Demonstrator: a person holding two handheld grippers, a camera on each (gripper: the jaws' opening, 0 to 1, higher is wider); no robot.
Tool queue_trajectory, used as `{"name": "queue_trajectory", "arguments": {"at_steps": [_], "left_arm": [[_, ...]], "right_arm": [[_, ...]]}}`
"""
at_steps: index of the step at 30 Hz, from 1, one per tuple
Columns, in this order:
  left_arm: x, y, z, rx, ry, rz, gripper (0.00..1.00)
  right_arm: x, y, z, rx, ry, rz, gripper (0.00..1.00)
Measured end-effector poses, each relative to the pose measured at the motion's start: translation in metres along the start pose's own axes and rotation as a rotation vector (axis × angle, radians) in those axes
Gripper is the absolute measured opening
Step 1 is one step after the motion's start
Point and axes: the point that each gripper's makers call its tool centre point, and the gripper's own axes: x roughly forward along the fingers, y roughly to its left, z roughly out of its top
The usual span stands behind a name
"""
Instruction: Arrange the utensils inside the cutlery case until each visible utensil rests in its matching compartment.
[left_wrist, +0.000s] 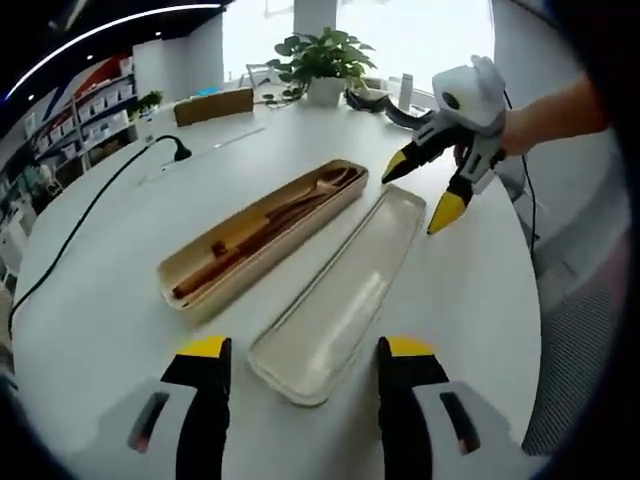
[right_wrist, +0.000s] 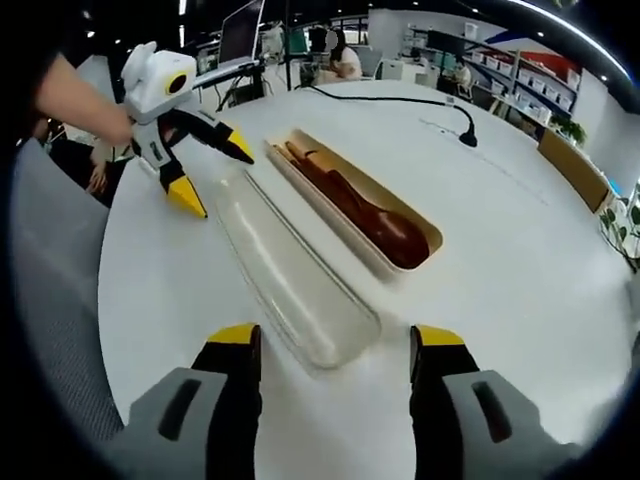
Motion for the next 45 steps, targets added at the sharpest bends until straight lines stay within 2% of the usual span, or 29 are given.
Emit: {"name": "queue_trajectory", "arguments": {"at_steps": [2,5,9,12,14,15,17,18,19,20,21,22,24,28,31,35,38,41,43,45], "left_arm": [[0.001,-0.004,-0.001,0.007,0.0,-0.007,0.52],[0.003,-0.005,-0.002,0.009,-0.008,-0.008,0.52],[0.001,-0.006,-0.003,0.017,0.005,-0.016,0.51],[0.0,-0.012,-0.006,0.044,0.022,-0.031,0.51],[0.0,-0.014,-0.003,0.082,0.009,-0.039,0.51],[-0.001,-0.017,-0.003,0.093,0.008,-0.042,0.51],[0.001,-0.022,-0.004,0.113,0.016,-0.059,0.47],[0.001,-0.025,-0.004,0.122,0.02,-0.073,0.43],[0.002,-0.029,-0.004,0.122,0.023,-0.096,0.42],[0.002,-0.029,-0.004,0.118,0.026,-0.088,0.41],[0.003,-0.028,-0.004,0.119,0.026,-0.082,0.41],[0.003,-0.027,-0.004,0.114,0.024,-0.081,0.41],[0.002,-0.027,-0.004,0.115,0.018,-0.092,0.41],[0.001,-0.031,-0.005,0.144,0.027,-0.124,0.4],[-0.001,-0.035,-0.007,0.168,0.034,-0.147,0.39],[-0.008,-0.041,-0.011,0.202,0.078,-0.175,0.39],[-0.015,-0.049,-0.015,0.172,0.103,-0.225,0.38],[-0.019,-0.054,-0.016,0.167,0.103,-0.253,0.38],[-0.022,-0.056,-0.018,0.173,0.117,-0.266,0.38],[-0.026,-0.061,-0.017,0.139,0.126,-0.298,0.38]], "right_arm": [[0.0,0.002,0.001,-0.019,-0.001,0.009,0.54],[0.0,0.005,0.002,-0.013,-0.003,0.002,0.49],[0.001,0.006,0.002,0.006,0.012,-0.003,0.48],[0.0,0.011,0.001,0.001,0.02,0.0,0.48],[0.0,0.012,0.001,0.01,0.022,0.003,0.48],[0.0,0.013,0.001,0.016,0.023,0.006,0.48],[-0.002,0.019,0.004,0.079,0.023,0.035,0.47],[-0.003,0.018,0.005,0.091,0.021,0.038,0.42],[-0.003,0.02,0.004,0.129,0.021,0.046,0.28],[-0.003,0.017,-0.003,0.131,0.052,0.032,0.21],[-0.003,0.017,-0.002,0.128,0.04,0.035,0.2],[-0.002,0.022,-0.002,0.114,0.022,0.04,0.22],[-0.002,0.022,-0.003,0.081,0.041,0.034,0.22],[-0.003,0.024,0.0,0.093,0.049,0.034,0.26],[-0.006,0.027,-0.006,0.032,0.093,0.03,0.21],[-0.011,0.041,-0.008,0.018,0.104,0.049,0.2],[-0.014,0.049,-0.012,-0.018,0.118,0.049,0.22],[-0.018,0.049,-0.016,-0.098,0.131,0.006,0.25],[-0.023,0.047,-0.012,-0.197,0.119,-0.042,0.31],[-0.024,0.055,-0.006,-0.251,0.105,-0.024,0.42]]}}
